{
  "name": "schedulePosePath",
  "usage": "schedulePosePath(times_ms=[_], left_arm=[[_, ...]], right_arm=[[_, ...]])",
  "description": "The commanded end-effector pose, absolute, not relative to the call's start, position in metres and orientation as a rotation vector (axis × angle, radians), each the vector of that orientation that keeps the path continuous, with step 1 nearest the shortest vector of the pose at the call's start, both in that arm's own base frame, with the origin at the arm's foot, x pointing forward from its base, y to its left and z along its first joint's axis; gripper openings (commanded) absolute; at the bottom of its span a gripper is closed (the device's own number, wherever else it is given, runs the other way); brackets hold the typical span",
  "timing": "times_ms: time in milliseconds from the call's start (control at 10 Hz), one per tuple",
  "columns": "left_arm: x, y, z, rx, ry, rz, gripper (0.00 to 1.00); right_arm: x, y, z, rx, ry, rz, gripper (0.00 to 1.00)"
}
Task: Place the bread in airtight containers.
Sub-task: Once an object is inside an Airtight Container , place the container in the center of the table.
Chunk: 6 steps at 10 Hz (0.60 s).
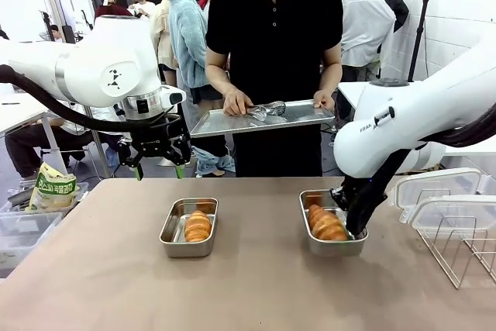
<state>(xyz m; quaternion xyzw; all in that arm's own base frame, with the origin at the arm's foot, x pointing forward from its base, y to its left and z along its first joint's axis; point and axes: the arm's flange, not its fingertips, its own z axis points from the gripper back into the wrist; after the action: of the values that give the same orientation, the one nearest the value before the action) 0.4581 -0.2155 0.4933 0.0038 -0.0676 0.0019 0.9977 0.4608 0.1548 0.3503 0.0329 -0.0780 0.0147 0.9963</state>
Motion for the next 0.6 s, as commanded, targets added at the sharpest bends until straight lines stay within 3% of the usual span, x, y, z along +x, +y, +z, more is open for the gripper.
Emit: schedulePosePath(times_ms=[0, 500], left_arm=[[0.458, -0.214, 0.495, 0.009, -0.14, 0.005, 1.0], [0.458, -0.214, 0.495, 0.009, -0.14, 0.005, 1.0]], right_arm=[[0.466, 0.149, 0.337, 0.101, -0.163, 0.058, 0.0], [0.474, 0.152, 0.313, 0.087, -0.164, 0.074, 0.0]])
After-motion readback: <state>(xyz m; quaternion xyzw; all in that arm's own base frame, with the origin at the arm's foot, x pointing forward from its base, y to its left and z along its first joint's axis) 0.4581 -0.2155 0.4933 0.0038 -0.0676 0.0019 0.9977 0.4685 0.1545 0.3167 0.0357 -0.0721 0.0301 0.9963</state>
